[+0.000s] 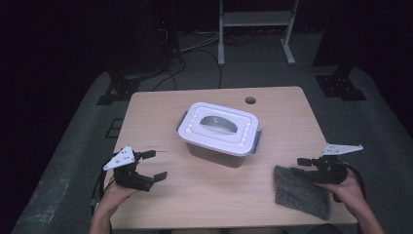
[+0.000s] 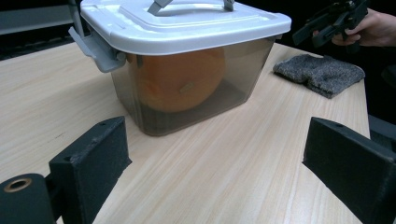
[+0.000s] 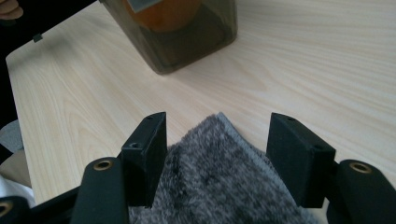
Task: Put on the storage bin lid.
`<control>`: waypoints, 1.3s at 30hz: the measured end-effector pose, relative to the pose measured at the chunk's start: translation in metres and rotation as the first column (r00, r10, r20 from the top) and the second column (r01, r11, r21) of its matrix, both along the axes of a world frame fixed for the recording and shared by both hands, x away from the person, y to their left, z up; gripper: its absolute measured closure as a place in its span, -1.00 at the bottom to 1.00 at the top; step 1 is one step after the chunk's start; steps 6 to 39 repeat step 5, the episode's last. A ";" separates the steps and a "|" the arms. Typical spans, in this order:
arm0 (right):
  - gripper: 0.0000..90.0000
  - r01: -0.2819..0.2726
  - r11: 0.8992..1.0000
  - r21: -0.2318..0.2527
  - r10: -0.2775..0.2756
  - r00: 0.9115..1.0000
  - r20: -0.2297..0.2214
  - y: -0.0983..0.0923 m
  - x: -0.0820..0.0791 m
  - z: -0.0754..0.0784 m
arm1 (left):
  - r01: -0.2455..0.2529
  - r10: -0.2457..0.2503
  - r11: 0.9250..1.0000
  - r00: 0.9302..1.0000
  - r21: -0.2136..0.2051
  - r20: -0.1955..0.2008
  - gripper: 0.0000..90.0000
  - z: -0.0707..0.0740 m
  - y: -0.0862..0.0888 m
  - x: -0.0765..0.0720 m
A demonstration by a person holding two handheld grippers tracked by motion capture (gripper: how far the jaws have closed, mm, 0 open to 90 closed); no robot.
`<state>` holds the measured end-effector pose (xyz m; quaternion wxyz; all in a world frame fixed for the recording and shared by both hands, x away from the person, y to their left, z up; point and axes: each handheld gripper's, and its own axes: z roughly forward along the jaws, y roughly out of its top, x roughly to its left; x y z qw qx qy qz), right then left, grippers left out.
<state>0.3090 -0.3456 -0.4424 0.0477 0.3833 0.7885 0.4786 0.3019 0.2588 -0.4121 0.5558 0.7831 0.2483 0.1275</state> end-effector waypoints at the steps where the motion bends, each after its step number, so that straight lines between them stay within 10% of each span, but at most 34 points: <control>1: -0.19 0.000 1.000 0.003 0.000 1.000 -0.006 0.000 -0.001 -0.001 | 0.001 -0.001 1.000 1.000 0.002 -0.001 -0.89 0.000 0.000 0.000; 39: -0.20 -0.002 1.000 -0.006 0.002 1.000 0.003 0.002 -0.006 -0.004 | 0.004 -0.004 1.000 1.000 0.004 -0.001 -0.89 0.000 -0.001 0.001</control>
